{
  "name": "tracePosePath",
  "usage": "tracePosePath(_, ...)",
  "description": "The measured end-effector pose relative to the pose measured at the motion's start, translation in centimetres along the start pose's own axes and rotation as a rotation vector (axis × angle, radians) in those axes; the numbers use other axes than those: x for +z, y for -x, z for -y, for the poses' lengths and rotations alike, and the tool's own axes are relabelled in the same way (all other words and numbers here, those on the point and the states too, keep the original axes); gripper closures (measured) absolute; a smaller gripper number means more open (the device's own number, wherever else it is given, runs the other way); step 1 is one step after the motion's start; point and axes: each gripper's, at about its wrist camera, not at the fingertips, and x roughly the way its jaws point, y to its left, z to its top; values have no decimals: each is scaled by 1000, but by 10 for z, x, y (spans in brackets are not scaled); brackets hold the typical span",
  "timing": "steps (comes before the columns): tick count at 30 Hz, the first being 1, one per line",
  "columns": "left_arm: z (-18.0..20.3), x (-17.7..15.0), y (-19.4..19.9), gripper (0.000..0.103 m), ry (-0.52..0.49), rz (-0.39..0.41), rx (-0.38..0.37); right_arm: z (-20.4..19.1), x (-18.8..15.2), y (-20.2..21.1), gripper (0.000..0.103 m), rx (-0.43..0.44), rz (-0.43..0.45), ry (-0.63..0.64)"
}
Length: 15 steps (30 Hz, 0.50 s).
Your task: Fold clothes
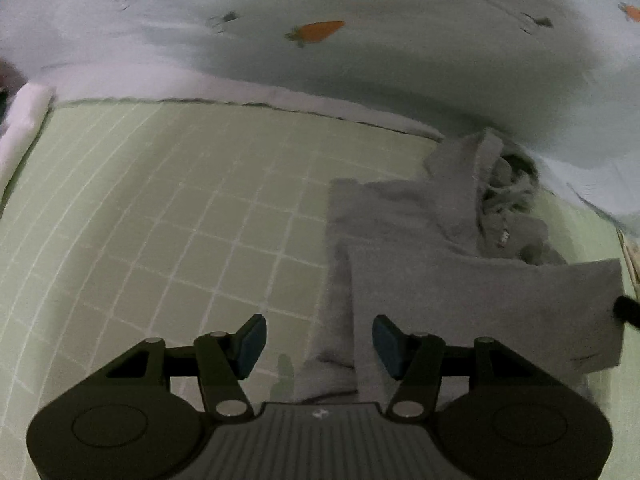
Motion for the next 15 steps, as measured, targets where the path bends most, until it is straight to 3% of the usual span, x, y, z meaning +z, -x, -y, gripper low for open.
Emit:
tracePosePath(8,23,-16,-22,43,-92,-96,26,31,-26,-26,100,-80,-104,-74)
tracePosePath(15,14,-14,-29,28,-52,-135,41,40,-39,-40,96,-85,-170,-116)
